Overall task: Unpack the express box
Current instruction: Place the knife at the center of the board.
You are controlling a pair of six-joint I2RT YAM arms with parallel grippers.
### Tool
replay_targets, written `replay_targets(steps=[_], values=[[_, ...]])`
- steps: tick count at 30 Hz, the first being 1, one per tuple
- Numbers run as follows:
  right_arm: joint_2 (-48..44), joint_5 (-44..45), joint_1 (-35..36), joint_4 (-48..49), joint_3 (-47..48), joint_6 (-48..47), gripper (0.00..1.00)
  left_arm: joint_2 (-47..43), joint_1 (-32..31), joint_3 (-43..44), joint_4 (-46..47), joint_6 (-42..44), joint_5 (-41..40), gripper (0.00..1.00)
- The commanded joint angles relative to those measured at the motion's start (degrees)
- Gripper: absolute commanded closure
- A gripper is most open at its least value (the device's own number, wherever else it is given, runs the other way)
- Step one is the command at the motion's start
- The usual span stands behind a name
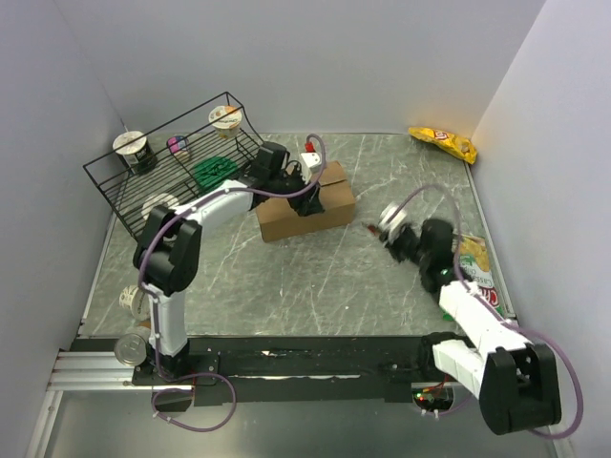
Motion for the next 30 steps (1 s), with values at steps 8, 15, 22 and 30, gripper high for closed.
replay_targets(steps=[8, 15, 22, 30], values=[[-8.5, -0.5, 3.1, -3.8, -7.0, -23.8, 0.0, -10.0, 3.4, -1.2, -8.7, 6.7, -7.6, 0.33], [4.9, -9.1, 3.1, -9.5, 16.8, -0.9, 0.0, -17.0, 9.5, -6.9, -10.7, 1.5, -11.4, 0.35], [38.3, 8.9, 3.7, -6.7, 44.8, 25.1, 0.26, -25.5, 12.3, -18.7, -11.3, -1.4, -13.5, 0.46], [53.6, 9.0, 7.3, -5.8, 55.8, 12.7, 0.56, -23.8, 12.5, -21.7, -13.6, 0.7, -20.6, 0.76]])
